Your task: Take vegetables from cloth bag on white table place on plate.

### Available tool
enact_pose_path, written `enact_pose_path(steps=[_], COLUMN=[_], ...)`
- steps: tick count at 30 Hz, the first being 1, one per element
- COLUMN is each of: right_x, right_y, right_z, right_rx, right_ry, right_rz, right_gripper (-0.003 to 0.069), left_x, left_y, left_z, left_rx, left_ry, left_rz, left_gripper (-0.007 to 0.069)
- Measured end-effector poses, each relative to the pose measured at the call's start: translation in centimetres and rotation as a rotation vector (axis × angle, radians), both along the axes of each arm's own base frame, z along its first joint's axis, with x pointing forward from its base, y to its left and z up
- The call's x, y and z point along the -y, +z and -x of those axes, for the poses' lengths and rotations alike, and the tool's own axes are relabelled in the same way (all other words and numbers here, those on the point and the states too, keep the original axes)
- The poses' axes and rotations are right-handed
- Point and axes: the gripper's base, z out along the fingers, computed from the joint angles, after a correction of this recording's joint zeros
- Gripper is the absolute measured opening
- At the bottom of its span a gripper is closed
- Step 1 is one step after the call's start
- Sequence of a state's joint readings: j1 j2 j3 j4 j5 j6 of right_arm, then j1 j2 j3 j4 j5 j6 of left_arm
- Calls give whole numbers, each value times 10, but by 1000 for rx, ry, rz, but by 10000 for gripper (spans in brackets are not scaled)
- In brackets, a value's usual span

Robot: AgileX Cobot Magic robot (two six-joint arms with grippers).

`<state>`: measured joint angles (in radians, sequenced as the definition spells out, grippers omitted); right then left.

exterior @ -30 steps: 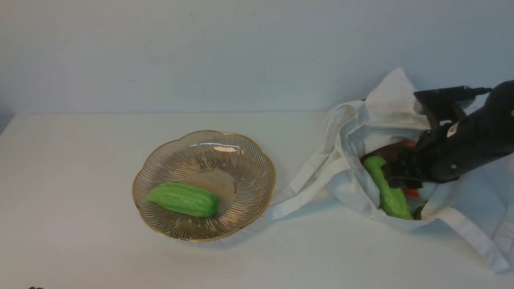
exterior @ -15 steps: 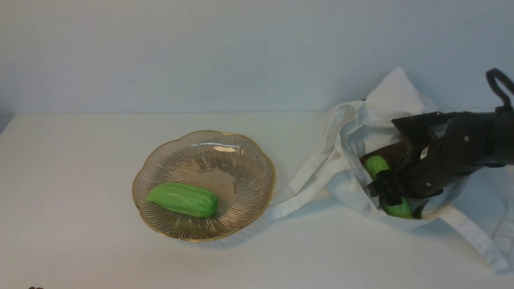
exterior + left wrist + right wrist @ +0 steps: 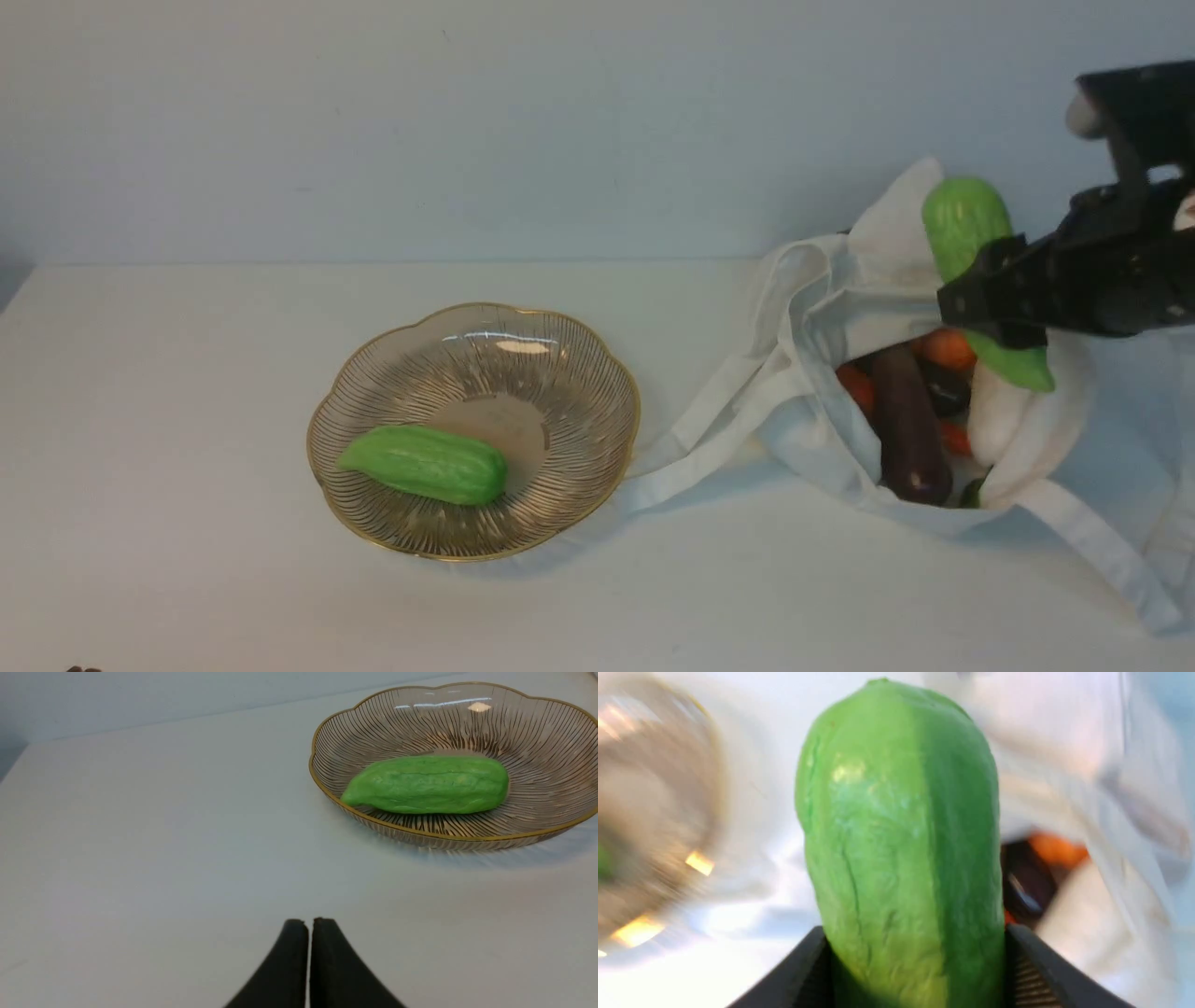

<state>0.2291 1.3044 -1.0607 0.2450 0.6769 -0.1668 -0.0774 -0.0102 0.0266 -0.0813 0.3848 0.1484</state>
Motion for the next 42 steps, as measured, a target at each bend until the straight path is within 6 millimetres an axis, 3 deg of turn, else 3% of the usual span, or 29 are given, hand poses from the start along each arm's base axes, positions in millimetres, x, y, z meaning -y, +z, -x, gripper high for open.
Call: enact_pose_path(steps=[4,8,13,14,16,20,23,26,31,35,37,38,39,41,42], right_x=[-25,-72,-160,-162,-189,-218,-225,-230,-232,-229,-221,-220,-209,-194,-187], right_y=[22,25,-11,-13,-35,-82,-99,-110,-94,-72,-43,-40,-13,20,34], right_z=[2,-8,-41,-42,-56,-84,-94,-101,-103,-102,-98,-98,-91,-79,-73], right_rx=[65,54,-32,-37,-78,-197,-249,-308,-329,-327,-302,-293,-252,-194,-168], right_ry=[126,282,454,456,476,454,434,411,416,428,412,411,388,358,344], right_rz=[-57,-77,-49,-48,-22,29,47,56,72,115,155,157,189,211,212], right_gripper=[409,409,409,409,409,409,409,456,606,606,506,493,353,165,105], left_x=[0,0,0,0,0,0,0,0,0,0,0,0,0,0,0], left_y=[0,0,0,0,0,0,0,0,0,0,0,0,0,0,0], left_z=[0,0,0,0,0,0,0,0,0,0,0,0,0,0,0], left_rx=[0,0,0,0,0,0,0,0,0,0,0,0,0,0,0], left_ry=[0,0,0,0,0,0,0,0,0,0,0,0,0,0,0], left_rz=[0,0,0,0,0,0,0,0,0,0,0,0,0,0,0], left_gripper=[-5,-5,-5,-5,-5,-5,-5,-5,-5,-5,-5,-5,-5,-5,-5])
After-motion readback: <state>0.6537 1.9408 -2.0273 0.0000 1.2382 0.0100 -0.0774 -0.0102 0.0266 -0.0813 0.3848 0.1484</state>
